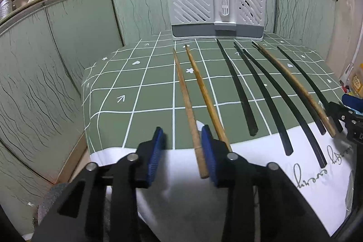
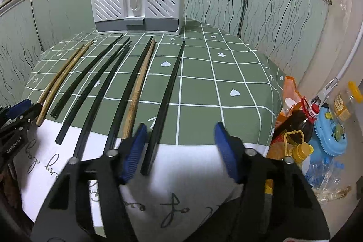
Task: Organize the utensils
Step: 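Grasp a wooden chopstick with the left tool while the right tool grasps a black chopstick, then lift both held chopsticks and carry them to the white utensil holder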
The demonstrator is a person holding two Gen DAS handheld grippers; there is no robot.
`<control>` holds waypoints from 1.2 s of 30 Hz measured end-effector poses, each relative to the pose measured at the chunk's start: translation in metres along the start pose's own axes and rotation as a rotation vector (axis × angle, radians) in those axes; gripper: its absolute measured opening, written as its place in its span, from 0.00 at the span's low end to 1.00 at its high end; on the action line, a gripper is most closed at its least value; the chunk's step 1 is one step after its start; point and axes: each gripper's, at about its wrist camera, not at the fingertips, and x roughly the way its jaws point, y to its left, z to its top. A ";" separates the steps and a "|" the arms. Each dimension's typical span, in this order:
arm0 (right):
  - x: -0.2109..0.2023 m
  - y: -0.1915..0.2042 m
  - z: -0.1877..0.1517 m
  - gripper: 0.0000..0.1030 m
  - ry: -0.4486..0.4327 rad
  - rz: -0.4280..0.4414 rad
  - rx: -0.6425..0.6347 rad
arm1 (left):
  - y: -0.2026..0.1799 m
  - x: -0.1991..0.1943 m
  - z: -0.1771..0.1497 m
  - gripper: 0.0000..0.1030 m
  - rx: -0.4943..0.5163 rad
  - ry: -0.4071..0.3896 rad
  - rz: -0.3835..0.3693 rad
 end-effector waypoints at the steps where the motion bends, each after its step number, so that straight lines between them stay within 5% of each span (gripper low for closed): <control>1: 0.002 0.001 -0.001 0.41 0.004 0.001 -0.001 | -0.001 0.000 0.000 0.29 -0.001 -0.004 0.004; 14: -0.004 0.007 -0.013 0.07 -0.019 0.017 0.052 | -0.003 -0.001 -0.004 0.08 -0.006 -0.025 0.021; 36: -0.054 -0.013 0.011 0.06 -0.082 0.083 0.096 | 0.028 -0.042 0.015 0.08 -0.060 -0.049 -0.067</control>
